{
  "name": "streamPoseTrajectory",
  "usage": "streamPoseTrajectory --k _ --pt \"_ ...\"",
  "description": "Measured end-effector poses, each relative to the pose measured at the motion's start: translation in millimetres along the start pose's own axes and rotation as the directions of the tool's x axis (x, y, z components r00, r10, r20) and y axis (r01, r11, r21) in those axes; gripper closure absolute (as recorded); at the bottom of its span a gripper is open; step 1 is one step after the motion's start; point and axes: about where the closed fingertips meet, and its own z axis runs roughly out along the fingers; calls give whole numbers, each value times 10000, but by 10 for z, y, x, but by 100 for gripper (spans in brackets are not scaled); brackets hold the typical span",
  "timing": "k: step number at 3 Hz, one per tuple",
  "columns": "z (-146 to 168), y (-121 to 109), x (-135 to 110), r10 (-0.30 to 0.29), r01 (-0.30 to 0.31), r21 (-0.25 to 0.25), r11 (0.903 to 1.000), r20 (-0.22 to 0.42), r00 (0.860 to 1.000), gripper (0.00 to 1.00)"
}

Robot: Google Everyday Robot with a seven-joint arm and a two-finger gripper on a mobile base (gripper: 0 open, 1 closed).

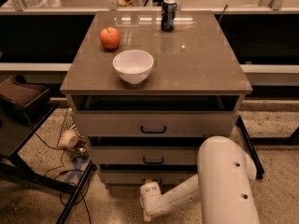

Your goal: Open bottom drawer

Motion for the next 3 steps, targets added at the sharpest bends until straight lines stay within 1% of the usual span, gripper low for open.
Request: streamPoseTrajectory --k 1,2,3 --pt "426 -153 -106 -617 608 -194 9980 -478 9969 0" --pt "426 -153 -106 -617 608 -194 9980 -478 9969 0" --pt "463 -139 -42 -606 587 -354 9976 -569 9965 0"
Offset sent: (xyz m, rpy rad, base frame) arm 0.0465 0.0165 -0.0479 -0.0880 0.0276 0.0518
